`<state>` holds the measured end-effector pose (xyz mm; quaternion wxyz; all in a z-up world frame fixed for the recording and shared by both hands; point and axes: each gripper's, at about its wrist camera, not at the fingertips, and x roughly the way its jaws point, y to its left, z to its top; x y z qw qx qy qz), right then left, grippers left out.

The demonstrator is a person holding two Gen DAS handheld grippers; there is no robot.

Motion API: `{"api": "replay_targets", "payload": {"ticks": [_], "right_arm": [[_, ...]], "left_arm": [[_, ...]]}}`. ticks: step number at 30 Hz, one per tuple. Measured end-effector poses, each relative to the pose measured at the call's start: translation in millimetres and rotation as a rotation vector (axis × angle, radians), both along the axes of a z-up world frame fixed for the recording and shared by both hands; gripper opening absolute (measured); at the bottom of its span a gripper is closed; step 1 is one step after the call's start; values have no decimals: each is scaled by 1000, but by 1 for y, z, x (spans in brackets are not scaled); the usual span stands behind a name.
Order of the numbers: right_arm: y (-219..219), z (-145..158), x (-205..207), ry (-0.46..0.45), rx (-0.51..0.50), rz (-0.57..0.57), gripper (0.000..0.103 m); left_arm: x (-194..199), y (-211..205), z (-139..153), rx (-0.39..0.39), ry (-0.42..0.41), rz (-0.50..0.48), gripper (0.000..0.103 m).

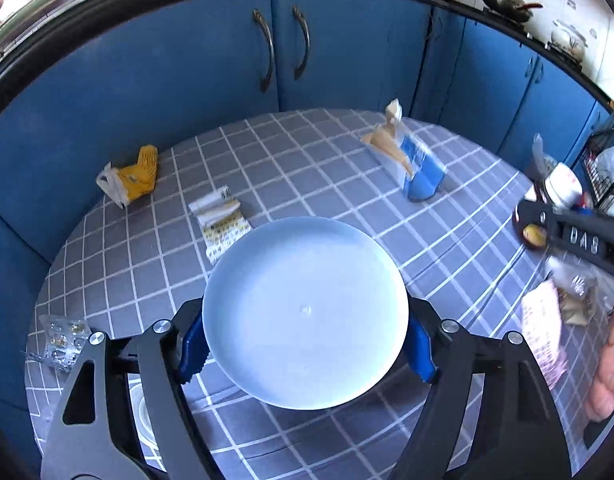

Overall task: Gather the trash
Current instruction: 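Carry the plate and jar to the bin and release them inside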

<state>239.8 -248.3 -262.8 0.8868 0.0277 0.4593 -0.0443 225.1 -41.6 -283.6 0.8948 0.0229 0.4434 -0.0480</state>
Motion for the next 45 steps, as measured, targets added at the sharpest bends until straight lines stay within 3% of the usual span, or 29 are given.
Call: {"api": "replay_targets", "payload": {"ticks": [15,26,45], "right_arm": [[-49,43,-34,-49,-3,-106,43],[-88,57,-48,-75,-18,-192,43],[-115,76,-46,-125,-32,-258,43]], "left_arm": [[19,-73,52,-50,-93,-143,76],[20,-123,63,-67,-110,-238,76],[30,-161,89,-82,-170,-316,76]]}}
